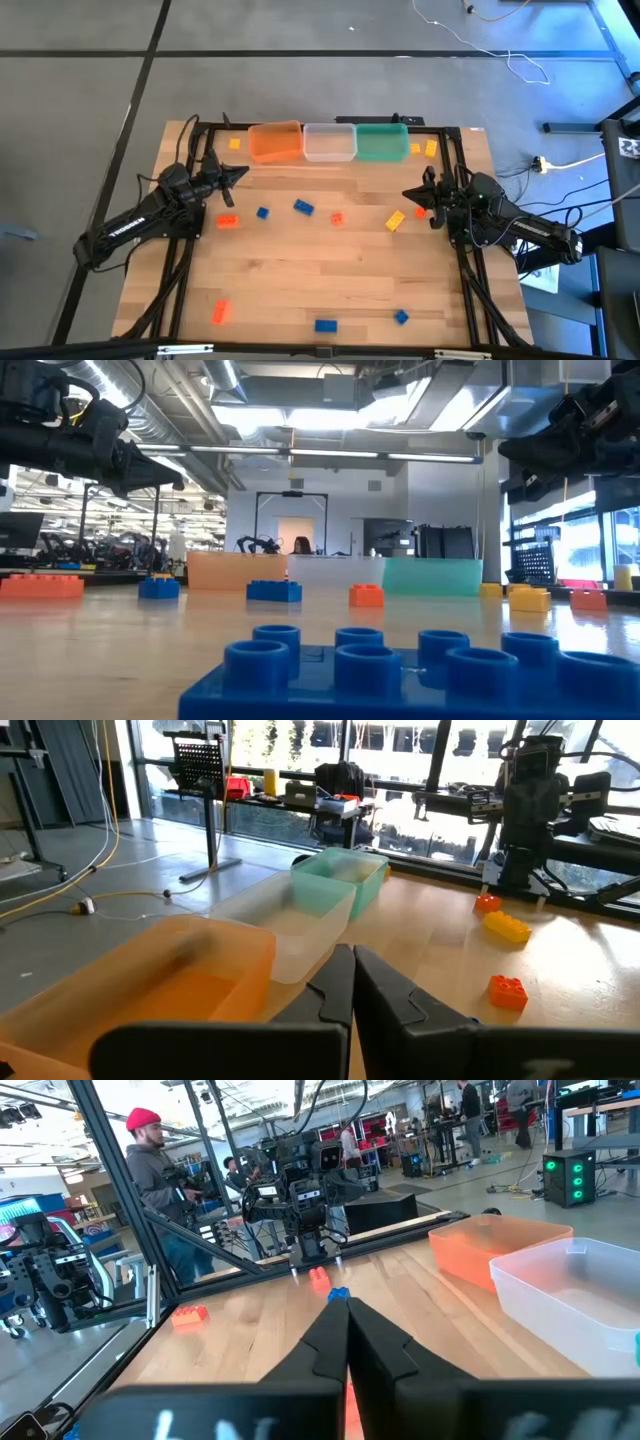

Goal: Sort & place blocks by color

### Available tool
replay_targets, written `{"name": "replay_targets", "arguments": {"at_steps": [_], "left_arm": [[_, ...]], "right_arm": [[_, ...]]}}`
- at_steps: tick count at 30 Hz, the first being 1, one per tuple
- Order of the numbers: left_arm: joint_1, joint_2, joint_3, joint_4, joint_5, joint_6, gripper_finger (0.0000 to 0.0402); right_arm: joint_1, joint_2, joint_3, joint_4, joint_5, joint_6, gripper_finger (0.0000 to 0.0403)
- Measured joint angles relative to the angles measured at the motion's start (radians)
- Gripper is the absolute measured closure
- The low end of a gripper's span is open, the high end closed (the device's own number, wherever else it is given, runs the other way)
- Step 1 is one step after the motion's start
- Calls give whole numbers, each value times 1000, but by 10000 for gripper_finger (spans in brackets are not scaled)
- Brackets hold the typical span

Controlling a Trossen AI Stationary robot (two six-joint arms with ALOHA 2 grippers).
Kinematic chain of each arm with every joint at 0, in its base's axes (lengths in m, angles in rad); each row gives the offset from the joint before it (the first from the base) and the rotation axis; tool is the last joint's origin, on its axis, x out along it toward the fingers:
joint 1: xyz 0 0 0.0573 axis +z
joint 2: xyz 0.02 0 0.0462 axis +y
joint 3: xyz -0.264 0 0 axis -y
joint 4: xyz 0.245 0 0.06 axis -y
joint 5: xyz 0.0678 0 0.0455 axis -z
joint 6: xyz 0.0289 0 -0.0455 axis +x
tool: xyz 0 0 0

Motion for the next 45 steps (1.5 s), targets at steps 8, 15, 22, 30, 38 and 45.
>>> {"name": "replay_targets", "arguments": {"at_steps": [8, 15, 22, 30, 38, 45], "left_arm": [[0, 0, 0, 0, 0, 0, 401], [0, 0, 0, 0, 0, 0, 401], [0, 0, 0, 0, 0, 0, 401], [0, 0, 0, 0, 0, 0, 401], [0, 0, 0, 0, 0, 0, 401], [0, 0, 0, 0, 0, 0, 401]], "right_arm": [[0, 0, 0, 0, 0, 0, 395], [0, 0, 0, 0, 0, 0, 395], [0, 0, 0, 23, 0, 2, 395], [0, 1, 16, 64, 1, 50, 399], [0, 86, 237, -279, 159, -54, 402], [0, 350, 528, -599, 242, 34, 402]]}}
